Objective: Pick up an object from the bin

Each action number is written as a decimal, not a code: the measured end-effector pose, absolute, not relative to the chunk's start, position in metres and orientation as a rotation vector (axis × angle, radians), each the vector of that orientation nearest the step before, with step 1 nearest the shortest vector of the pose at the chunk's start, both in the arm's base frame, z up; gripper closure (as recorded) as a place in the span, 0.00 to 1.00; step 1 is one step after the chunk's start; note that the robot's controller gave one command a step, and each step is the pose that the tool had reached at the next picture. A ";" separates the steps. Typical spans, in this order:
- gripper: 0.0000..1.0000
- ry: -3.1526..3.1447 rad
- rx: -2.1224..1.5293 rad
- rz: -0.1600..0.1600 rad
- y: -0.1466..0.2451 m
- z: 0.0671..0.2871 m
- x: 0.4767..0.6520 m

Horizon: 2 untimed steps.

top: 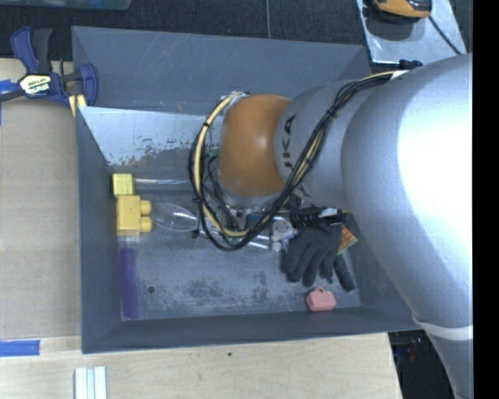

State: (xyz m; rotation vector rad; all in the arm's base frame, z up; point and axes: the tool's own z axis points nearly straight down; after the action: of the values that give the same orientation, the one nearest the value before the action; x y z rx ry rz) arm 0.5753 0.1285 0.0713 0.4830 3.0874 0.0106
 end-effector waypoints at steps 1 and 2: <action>1.00 3.087 0.484 0.011 0.129 0.071 0.575; 1.00 3.089 0.484 0.010 0.128 0.078 0.574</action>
Offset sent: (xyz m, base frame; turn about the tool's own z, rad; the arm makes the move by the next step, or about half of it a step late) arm 0.0001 -0.0002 0.0284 0.0002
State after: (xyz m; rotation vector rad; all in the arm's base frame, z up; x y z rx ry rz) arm 0.5743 0.1281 0.0784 0.4845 3.0893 0.0099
